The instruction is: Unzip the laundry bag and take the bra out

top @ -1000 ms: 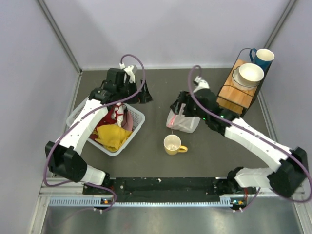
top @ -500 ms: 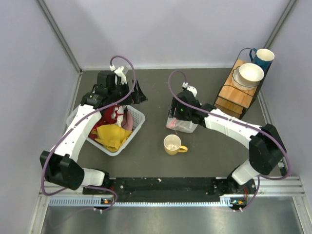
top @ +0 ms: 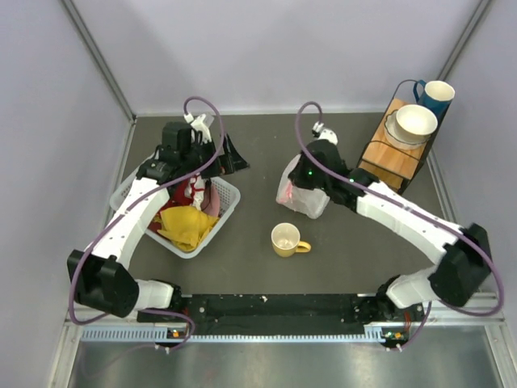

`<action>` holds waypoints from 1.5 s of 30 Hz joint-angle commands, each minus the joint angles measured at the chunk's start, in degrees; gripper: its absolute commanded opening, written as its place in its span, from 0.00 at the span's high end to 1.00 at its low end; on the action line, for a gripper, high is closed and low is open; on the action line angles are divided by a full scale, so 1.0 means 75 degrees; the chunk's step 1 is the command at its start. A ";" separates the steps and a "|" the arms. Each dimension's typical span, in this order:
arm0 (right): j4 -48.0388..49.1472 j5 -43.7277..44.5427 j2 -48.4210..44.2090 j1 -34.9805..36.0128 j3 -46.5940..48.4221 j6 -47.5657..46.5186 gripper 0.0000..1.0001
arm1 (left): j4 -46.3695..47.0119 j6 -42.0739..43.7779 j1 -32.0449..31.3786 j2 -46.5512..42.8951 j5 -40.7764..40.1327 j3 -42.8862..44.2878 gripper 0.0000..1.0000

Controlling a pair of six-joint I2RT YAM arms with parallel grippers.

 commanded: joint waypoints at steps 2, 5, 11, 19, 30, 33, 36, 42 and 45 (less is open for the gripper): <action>0.1711 -0.0293 -0.1852 -0.0112 0.0021 -0.0072 1.00 | 0.1761 -0.1130 0.0019 -0.0229 0.1357 -0.0358 0.01; 0.2768 -0.0587 -0.2242 -0.0300 -0.0637 0.0174 1.00 | 0.3360 -0.2183 -0.0015 -0.0241 0.2084 -0.1082 0.02; 0.3089 -0.1195 -0.2291 -0.0815 -0.0885 0.0912 1.00 | 0.4460 -0.1962 -0.0483 -0.0462 0.1807 -0.1497 0.06; 0.2666 -0.1384 -0.2313 -0.0933 -0.0849 0.1112 1.00 | 0.4712 -0.1763 -0.0789 -0.0663 0.1674 -0.2033 0.04; 0.2854 -0.1349 -0.2419 -0.0968 -0.1143 0.1135 1.00 | 0.6263 -0.5784 -0.0859 -0.0475 0.1324 -0.2925 0.01; 0.2866 -0.1361 -0.2419 -0.0992 -0.1132 0.1147 1.00 | 0.6216 -0.6523 -0.0883 -0.0429 0.1148 -0.2890 0.01; 0.2866 -0.1349 -0.2419 -0.0992 -0.1131 0.1147 1.00 | 0.6216 -0.7308 -0.0953 -0.0206 0.1194 -0.2914 0.01; 0.2866 -0.1326 -0.2466 -0.0980 -0.1178 0.1135 1.00 | 0.6204 -0.7884 -0.1012 0.0099 0.1148 -0.2996 0.01; 0.2866 -0.1267 -0.2489 -0.0992 -0.1213 0.1147 1.00 | 0.5947 -0.7942 -0.1082 0.0274 0.1265 -0.2879 0.01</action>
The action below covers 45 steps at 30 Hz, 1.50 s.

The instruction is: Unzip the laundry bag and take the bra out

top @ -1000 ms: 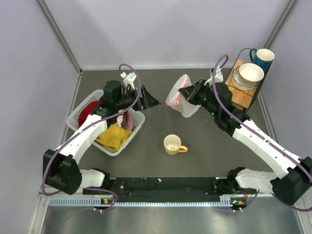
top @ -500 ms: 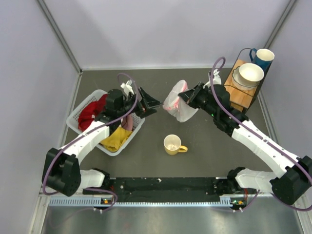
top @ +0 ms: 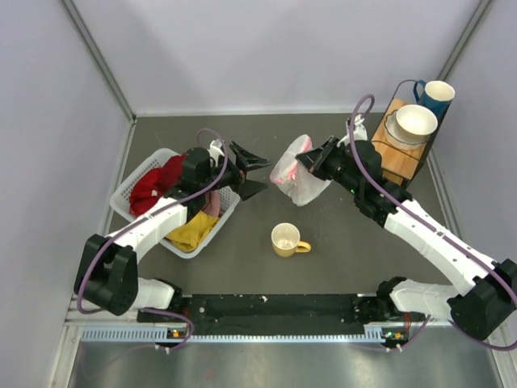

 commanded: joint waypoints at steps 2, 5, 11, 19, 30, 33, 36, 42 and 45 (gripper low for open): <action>0.0628 0.0080 -0.0359 -0.0074 -0.0004 0.0051 1.00 | 0.0200 -0.0561 -0.0178 0.0275 0.0044 0.0071 0.01; 0.0825 0.0080 -0.0406 -0.0074 -0.0027 0.0051 1.00 | 0.0515 -0.0842 -0.0354 0.0579 0.0032 0.0059 0.01; 0.0909 -0.0037 -0.0429 -0.0074 -0.0098 0.0122 1.00 | 0.1766 -0.1638 -0.0554 0.1400 -0.0038 0.0000 0.01; 0.0733 -0.0248 -0.0570 -0.0085 -0.0379 -0.0100 1.00 | 0.1841 -0.1722 -0.0438 0.1576 -0.0401 0.0070 0.89; -0.1339 -0.0039 -0.0863 -0.0074 -0.0497 -0.1413 0.52 | 0.0764 -0.0506 -0.0121 0.1120 -0.0542 0.0491 1.00; -0.2124 0.0430 -0.1050 -0.0074 -0.0169 -0.1624 0.39 | 0.0155 0.0057 -0.0121 0.0979 -0.0670 0.0761 1.00; -0.2699 0.0805 -0.1284 -0.0074 0.0077 -0.1741 0.37 | -0.0314 0.0479 -0.0121 0.0897 -0.0811 0.1030 1.00; -0.3121 0.0935 -0.1135 0.0662 0.0464 -0.1719 0.41 | -0.1005 0.1031 -0.0132 0.0710 -0.1162 0.1371 1.00; -0.3192 0.0993 -0.0712 0.1495 0.0722 -0.1274 0.41 | -0.1334 0.1254 -0.0179 0.0534 -0.1526 0.1488 1.00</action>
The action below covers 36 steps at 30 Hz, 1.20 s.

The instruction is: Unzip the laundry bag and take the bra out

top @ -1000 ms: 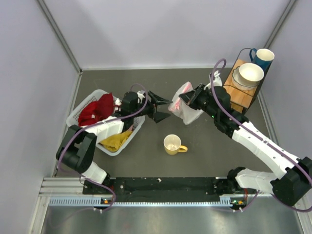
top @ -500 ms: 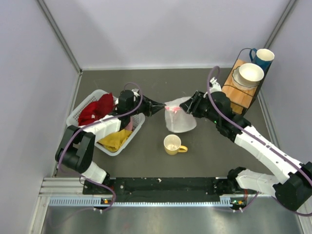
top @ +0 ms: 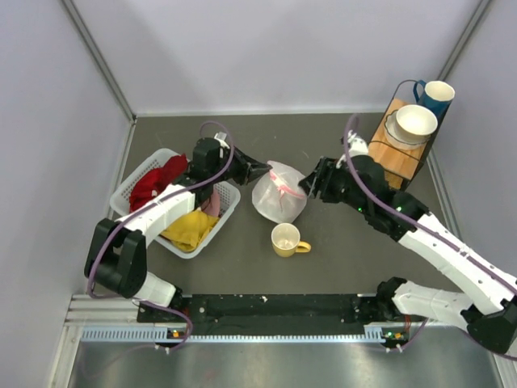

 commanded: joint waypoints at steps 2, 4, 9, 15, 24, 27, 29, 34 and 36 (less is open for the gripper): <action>-0.0244 0.0201 0.0802 0.1196 0.0609 0.0873 0.41 | -0.0490 0.0640 -0.0074 -0.0574 -0.0722 0.0428 1.00; -0.0069 0.0318 0.1002 0.1350 0.0597 0.1248 0.44 | -0.0654 0.0734 -0.0109 -0.0668 -0.0875 0.0416 1.00; 0.0342 0.0097 0.1728 0.1479 0.0726 0.1648 0.49 | -0.0830 0.0804 -0.0215 -0.0808 -0.1121 0.0369 1.00; 0.0904 -0.0326 0.2092 0.1549 0.1042 0.1532 0.51 | -0.0889 0.0839 -0.0332 -0.0902 -0.1286 0.0322 1.00; 0.1338 -0.0490 0.2561 0.1526 0.1136 0.1133 0.53 | -0.0971 0.0968 -0.0344 -0.0903 -0.1181 0.0450 1.00; 0.1397 -0.0502 0.2725 0.1503 0.1090 0.1121 0.53 | -0.1065 0.0980 -0.0344 -0.0996 -0.1239 0.0463 1.00; 0.1409 -0.0490 0.2842 0.1503 0.1066 0.1110 0.52 | -0.1053 0.0992 -0.0344 -0.1020 -0.1239 0.0463 1.00; 0.1409 -0.0397 0.3007 0.1479 0.0961 0.1156 0.51 | -0.1065 0.1004 -0.0344 -0.1102 -0.1227 0.0451 1.00; 0.1421 -0.0291 0.2960 0.1479 0.0844 0.1227 0.50 | -0.1065 0.0992 -0.0344 -0.1137 -0.1239 0.0439 1.00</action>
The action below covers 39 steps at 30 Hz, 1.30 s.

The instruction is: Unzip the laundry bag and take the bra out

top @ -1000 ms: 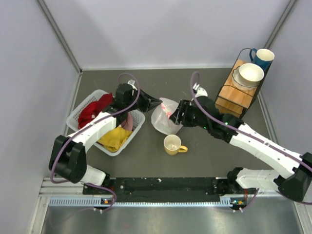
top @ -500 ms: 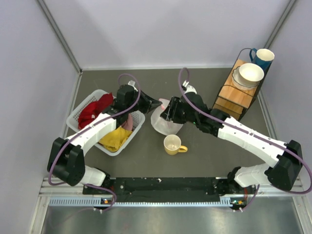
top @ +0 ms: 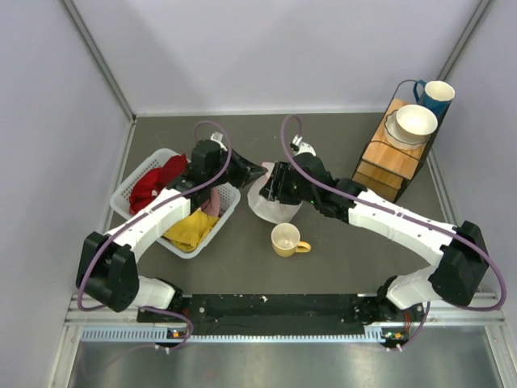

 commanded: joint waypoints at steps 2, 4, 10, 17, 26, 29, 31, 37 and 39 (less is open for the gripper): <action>0.0305 0.0254 -0.0059 0.0034 -0.0121 0.0076 0.49 | 0.0255 0.0106 -0.0032 -0.0388 -0.0033 0.0335 1.00; 0.0305 0.0301 -0.0082 0.0022 -0.0145 0.0111 0.49 | 0.0267 0.0106 -0.0032 -0.0411 -0.0021 0.0335 1.00; 0.0211 0.0454 -0.0223 -0.0060 -0.0180 -0.0029 0.50 | 0.0267 0.0071 -0.0032 -0.0458 -0.0021 0.0229 1.00; 0.0176 0.0536 -0.0422 -0.0329 -0.0297 -0.0111 0.52 | 0.0360 0.0012 -0.0032 -0.0470 0.0014 0.0124 1.00; 0.0164 0.0700 -0.0551 -0.0517 -0.0426 -0.0170 0.56 | 0.0583 -0.0151 -0.0032 -0.0248 0.0155 0.0042 1.00; 0.0164 0.0653 -0.0575 -0.0529 -0.0415 -0.0205 0.66 | 0.0642 -0.0175 -0.0032 -0.0235 0.0202 0.0030 1.00; 0.0164 0.0688 -0.0633 -0.0540 -0.0438 -0.0240 0.73 | 0.0654 -0.0152 -0.0032 -0.0247 0.0179 0.0030 1.00; 0.0164 0.0735 -0.0750 -0.0634 -0.0520 -0.0252 1.00 | 0.0618 -0.0082 -0.0032 -0.0329 0.0108 -0.0005 1.00; 0.0152 0.0735 -0.0797 -0.0658 -0.0543 -0.0252 1.00 | 0.0653 -0.0082 -0.0032 -0.0294 0.0131 -0.0017 1.00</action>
